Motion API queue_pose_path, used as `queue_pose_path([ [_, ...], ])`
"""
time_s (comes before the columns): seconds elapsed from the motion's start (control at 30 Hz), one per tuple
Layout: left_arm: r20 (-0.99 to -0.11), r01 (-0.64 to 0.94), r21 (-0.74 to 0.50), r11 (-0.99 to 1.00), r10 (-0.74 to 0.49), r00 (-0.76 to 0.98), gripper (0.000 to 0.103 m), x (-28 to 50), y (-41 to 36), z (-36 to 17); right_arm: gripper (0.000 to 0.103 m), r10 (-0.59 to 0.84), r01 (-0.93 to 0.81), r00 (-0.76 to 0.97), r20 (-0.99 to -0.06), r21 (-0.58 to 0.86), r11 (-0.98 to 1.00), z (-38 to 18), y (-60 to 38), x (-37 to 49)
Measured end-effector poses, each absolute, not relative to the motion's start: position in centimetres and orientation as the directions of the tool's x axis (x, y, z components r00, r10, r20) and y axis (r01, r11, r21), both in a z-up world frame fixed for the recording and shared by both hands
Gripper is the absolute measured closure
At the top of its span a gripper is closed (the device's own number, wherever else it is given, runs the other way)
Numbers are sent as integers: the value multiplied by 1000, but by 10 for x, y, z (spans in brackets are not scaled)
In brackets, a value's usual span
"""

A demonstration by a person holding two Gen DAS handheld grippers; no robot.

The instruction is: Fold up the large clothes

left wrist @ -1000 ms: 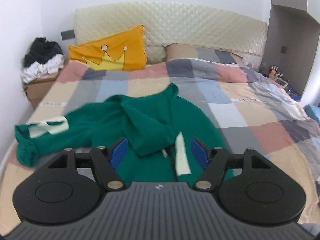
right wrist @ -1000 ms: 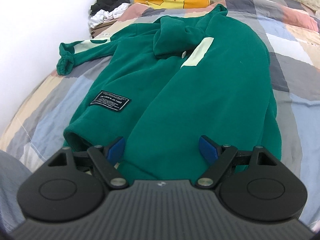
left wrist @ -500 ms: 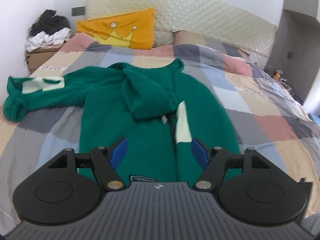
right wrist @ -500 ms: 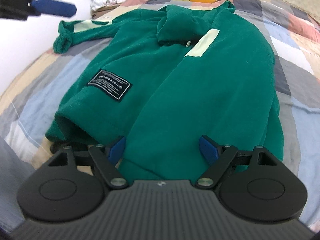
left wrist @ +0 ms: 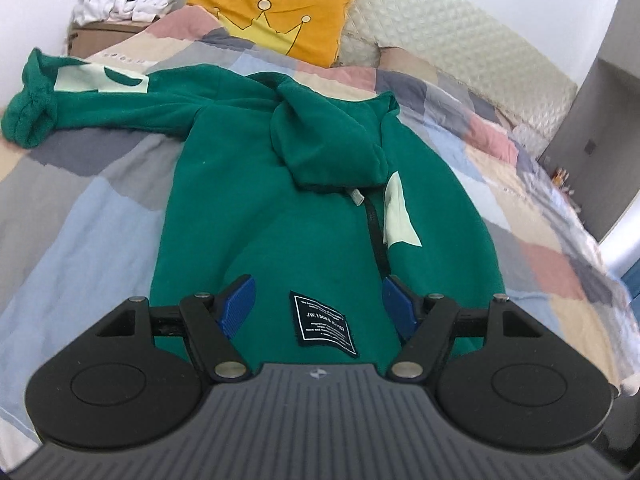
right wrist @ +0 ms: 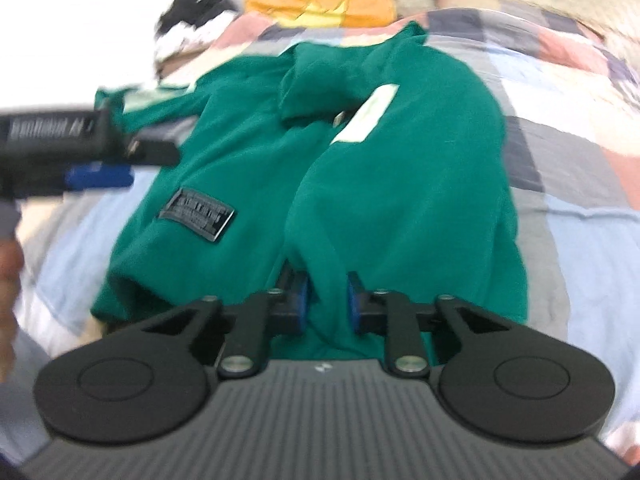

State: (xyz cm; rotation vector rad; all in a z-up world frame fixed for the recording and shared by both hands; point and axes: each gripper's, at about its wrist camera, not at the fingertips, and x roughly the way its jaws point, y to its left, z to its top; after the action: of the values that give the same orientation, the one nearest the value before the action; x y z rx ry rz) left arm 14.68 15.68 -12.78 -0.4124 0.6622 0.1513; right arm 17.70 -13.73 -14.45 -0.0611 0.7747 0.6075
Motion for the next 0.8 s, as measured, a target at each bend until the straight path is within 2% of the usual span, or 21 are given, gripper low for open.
queue_pose_path([
  [0.4,-604,-260,-406,876,-44,796,28,143,156,-138,91,480,-342,679,-555,339,876,-93,-205,222],
  [0.57,-598,-266,-425,865,-48,800,28,148,153,-145,92,350,-266,778,-522,232,936,-55,-235,274],
  [0.8,-605,-289,-453,843,-53,795,28,161,157,-155,94,176,-120,834,-522,141,983,-15,-279,380],
])
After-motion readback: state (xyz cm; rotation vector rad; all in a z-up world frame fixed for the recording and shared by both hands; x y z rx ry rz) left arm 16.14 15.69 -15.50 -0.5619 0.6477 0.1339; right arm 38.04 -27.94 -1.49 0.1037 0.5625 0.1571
